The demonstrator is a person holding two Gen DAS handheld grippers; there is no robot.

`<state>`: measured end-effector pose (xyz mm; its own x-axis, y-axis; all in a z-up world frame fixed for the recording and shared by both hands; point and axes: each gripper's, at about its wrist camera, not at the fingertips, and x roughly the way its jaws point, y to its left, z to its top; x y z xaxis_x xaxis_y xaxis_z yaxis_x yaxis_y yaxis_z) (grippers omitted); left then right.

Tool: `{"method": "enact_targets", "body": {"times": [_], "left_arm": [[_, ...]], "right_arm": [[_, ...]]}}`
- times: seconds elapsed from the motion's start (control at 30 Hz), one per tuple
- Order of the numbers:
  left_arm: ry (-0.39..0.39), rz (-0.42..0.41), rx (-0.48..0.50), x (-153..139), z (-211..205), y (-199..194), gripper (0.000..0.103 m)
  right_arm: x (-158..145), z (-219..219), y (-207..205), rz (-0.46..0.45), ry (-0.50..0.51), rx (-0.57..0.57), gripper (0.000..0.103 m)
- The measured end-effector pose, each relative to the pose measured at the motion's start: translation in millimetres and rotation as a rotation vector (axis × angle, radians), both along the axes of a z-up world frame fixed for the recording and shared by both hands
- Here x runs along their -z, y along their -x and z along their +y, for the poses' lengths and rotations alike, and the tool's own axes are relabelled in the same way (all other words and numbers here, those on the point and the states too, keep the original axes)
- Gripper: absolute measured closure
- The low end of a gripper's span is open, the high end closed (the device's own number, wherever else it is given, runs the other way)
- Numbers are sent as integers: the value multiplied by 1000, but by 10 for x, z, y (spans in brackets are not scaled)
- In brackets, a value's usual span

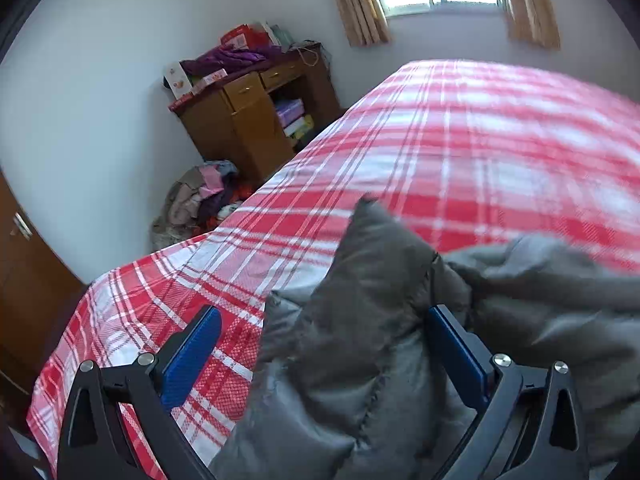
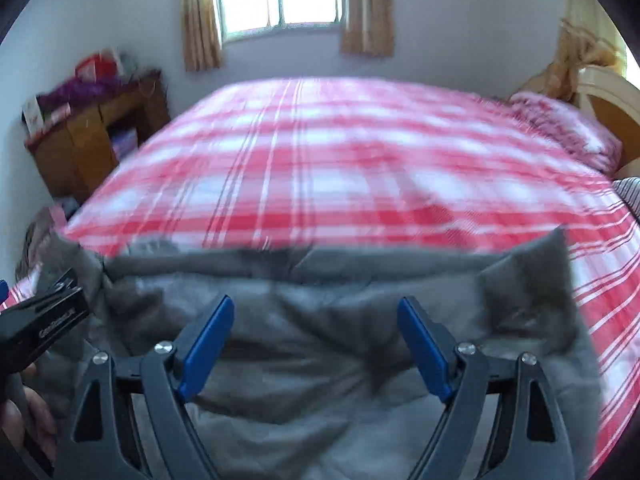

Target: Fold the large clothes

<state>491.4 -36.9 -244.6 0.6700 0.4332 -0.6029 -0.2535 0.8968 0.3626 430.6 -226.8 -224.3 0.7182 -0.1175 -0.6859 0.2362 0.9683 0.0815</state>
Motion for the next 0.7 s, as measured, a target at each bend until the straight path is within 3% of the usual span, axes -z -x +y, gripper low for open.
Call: {"method": "enact_targets", "body": {"times": [0.1,0.3,0.63,0.7], "left_arm": [[24,-13,11,88,28,34,1],[11,14,-5,231,-23,-30,1],[-15,58,21,225,-86,-88,1],[84,72,51,18,11,43,1]], "right_arm": [[275,18,-64,45,9,4,16],[366,105,-149,62,54,-4,10],[417,94,-182,91,24,-18,7],[359,42,-154,87,-21,-55,8]]}}
